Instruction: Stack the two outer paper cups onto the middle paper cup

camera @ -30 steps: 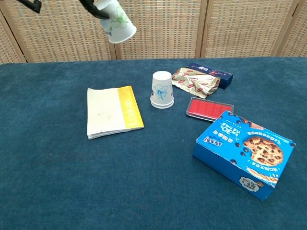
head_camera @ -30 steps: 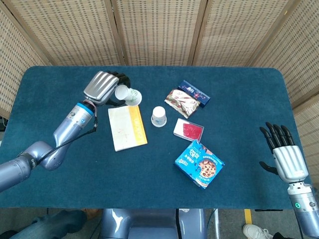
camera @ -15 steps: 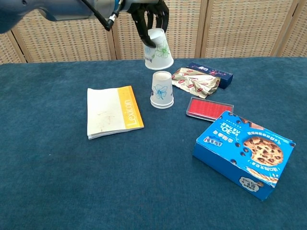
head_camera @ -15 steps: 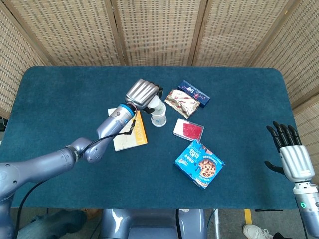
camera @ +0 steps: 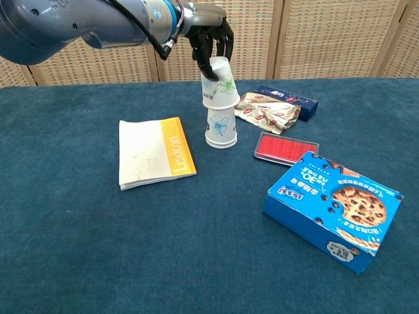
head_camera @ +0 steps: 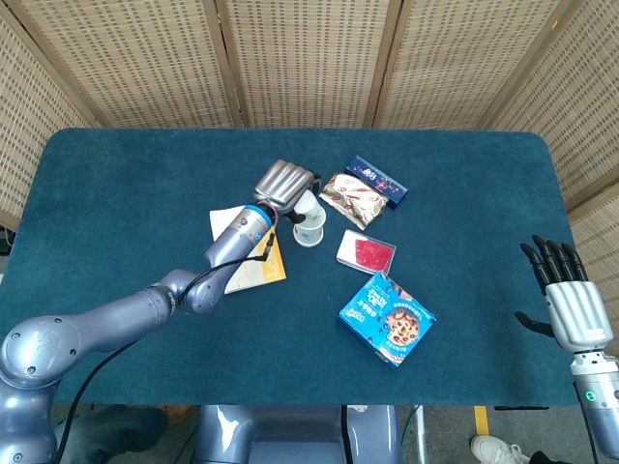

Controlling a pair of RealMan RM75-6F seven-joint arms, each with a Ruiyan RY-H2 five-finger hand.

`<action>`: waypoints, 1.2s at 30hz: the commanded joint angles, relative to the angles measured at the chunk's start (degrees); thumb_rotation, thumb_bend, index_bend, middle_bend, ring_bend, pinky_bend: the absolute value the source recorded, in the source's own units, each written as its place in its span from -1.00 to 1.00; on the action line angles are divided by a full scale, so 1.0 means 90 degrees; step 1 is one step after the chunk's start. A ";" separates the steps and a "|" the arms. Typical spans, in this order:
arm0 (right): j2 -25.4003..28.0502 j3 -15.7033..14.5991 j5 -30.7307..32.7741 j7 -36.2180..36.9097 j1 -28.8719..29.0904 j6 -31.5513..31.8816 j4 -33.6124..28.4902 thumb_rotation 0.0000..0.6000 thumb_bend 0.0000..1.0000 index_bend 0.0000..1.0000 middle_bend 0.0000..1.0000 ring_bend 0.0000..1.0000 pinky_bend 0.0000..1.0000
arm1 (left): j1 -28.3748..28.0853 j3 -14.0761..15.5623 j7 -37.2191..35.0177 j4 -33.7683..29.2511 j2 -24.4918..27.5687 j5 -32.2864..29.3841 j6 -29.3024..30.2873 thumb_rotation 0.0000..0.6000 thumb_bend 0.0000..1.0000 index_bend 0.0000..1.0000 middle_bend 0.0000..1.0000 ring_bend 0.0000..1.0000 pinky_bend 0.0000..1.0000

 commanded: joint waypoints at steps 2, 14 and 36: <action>0.0003 0.0011 -0.0008 -0.0004 -0.0011 0.0011 -0.0009 1.00 -1.00 -1.00 -1.00 -1.00 -1.00 | -0.0040 0.0057 -0.0009 0.0079 -0.0064 -0.0038 -0.0046 1.00 -0.33 0.14 -0.09 -0.17 -0.09; 0.0010 0.0041 -0.0033 0.0003 -0.0034 0.0019 -0.0020 1.00 -1.00 -1.00 -1.00 -1.00 -1.00 | 0.0089 0.0037 -0.0574 -0.0032 -0.0066 0.0595 0.0065 1.00 -1.00 -1.00 -1.00 -1.00 -0.76; -0.0052 0.0059 0.0032 -0.0287 -0.0087 -0.0041 -0.0114 1.00 -1.00 -1.00 -1.00 -1.00 -1.00 | 0.4548 0.1667 -0.0919 -0.4120 0.2609 0.2165 0.5016 1.00 -1.00 -1.00 -1.00 -1.00 -1.00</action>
